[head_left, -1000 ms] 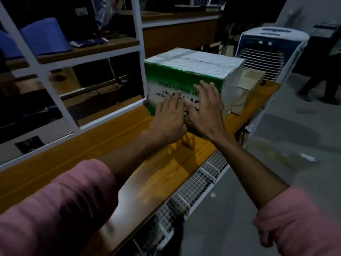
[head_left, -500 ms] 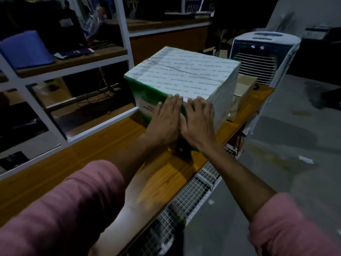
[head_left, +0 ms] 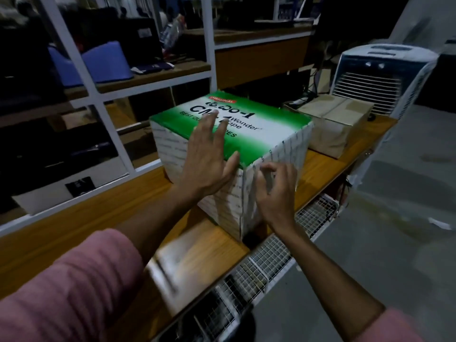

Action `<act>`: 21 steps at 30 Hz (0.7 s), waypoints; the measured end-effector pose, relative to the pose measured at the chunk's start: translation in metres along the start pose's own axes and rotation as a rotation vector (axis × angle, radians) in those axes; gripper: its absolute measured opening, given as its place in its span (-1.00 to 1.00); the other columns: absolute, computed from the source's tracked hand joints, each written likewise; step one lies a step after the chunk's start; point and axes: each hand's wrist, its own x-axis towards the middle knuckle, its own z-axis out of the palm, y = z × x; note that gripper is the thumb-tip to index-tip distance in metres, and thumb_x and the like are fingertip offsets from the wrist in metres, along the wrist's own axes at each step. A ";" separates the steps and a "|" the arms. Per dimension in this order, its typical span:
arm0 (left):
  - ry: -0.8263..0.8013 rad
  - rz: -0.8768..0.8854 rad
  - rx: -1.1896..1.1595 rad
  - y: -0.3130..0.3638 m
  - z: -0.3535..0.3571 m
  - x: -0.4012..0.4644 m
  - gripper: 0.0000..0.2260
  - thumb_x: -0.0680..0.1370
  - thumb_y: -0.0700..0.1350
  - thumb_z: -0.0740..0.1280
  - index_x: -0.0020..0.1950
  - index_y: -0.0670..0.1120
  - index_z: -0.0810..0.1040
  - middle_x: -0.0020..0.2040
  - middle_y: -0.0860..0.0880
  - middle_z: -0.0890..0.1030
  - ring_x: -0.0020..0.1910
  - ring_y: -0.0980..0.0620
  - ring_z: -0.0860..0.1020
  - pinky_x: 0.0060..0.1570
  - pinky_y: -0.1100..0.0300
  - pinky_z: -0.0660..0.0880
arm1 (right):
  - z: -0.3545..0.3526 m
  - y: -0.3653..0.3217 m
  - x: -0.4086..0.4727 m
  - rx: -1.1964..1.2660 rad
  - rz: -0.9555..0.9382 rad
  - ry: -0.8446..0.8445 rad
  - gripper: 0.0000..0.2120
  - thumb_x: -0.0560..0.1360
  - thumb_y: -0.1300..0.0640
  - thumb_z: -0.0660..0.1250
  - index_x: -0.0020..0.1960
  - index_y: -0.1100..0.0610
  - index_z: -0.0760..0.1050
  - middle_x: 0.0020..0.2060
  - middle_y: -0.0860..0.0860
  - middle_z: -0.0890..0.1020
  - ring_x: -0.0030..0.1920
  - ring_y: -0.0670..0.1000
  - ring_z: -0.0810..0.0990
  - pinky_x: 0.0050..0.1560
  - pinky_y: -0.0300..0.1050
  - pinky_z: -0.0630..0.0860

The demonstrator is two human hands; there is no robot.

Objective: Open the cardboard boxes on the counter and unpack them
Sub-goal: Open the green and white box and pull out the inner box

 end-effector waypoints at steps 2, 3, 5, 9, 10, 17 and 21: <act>-0.099 -0.017 0.028 0.000 -0.002 -0.001 -0.34 0.63 0.26 -0.01 0.55 -0.17 0.29 0.51 -0.22 0.32 0.50 -0.21 0.28 0.51 -0.13 0.14 | 0.000 -0.004 0.005 0.045 0.034 -0.046 -0.65 0.58 -0.03 0.25 0.27 0.16 0.46 0.14 0.01 0.39 0.20 0.09 0.42 0.24 -0.13 0.43; -0.144 -0.025 0.061 -0.001 -0.002 -0.002 -0.32 0.63 0.28 -0.07 0.51 -0.17 0.36 0.46 -0.22 0.40 0.44 -0.20 0.35 0.47 -0.13 0.20 | 0.001 -0.006 0.007 0.045 0.034 -0.060 -0.59 0.58 -0.04 0.25 0.36 0.14 0.43 0.18 -0.02 0.33 0.23 0.08 0.40 0.24 -0.26 0.37; -0.174 -0.032 0.109 -0.002 -0.003 -0.009 -0.32 0.64 0.27 -0.10 0.47 -0.17 0.43 0.39 -0.20 0.48 0.37 -0.19 0.41 0.40 -0.11 0.27 | 0.004 -0.012 0.009 0.001 0.000 -0.075 -0.55 0.59 -0.03 0.25 0.44 0.08 0.40 0.20 -0.01 0.28 0.24 0.07 0.35 0.19 -0.30 0.29; -0.097 -0.054 0.068 -0.006 -0.014 -0.036 -0.41 0.65 0.21 0.00 0.42 -0.19 0.47 0.35 -0.19 0.51 0.35 -0.17 0.43 0.36 -0.10 0.32 | 0.010 -0.027 -0.005 -0.125 -0.161 -0.036 -0.61 0.61 0.00 0.25 0.39 0.10 0.51 0.19 0.20 0.37 0.21 0.19 0.38 0.26 -0.15 0.30; -0.062 -0.061 0.051 -0.009 -0.020 -0.046 -0.43 0.64 0.19 0.02 0.39 -0.19 0.49 0.33 -0.19 0.53 0.33 -0.16 0.44 0.34 -0.08 0.33 | 0.011 -0.033 -0.013 -0.125 -0.194 -0.030 -0.62 0.60 0.01 0.26 0.37 0.11 0.52 0.19 0.21 0.38 0.20 0.21 0.39 0.28 -0.14 0.32; 0.261 -0.240 0.056 -0.031 -0.081 -0.131 -0.67 0.63 0.06 0.11 -0.08 -0.15 0.50 -0.19 -0.09 0.47 -0.18 -0.13 0.47 -0.10 0.02 0.31 | 0.017 -0.096 -0.073 0.021 -0.395 -0.114 -0.70 0.55 0.03 0.31 0.23 0.13 0.46 0.00 0.12 0.49 0.01 0.09 0.43 0.08 0.06 0.39; 0.398 -0.286 0.013 -0.033 -0.122 -0.141 -0.67 0.63 0.02 0.16 0.11 -0.21 0.54 0.04 -0.20 0.55 0.03 -0.17 0.50 0.01 -0.05 0.38 | 0.021 -0.136 -0.065 0.205 -0.377 -0.065 -0.80 0.59 0.14 0.26 0.09 0.27 0.54 -0.05 0.00 0.48 -0.02 0.00 0.44 -0.07 0.13 0.48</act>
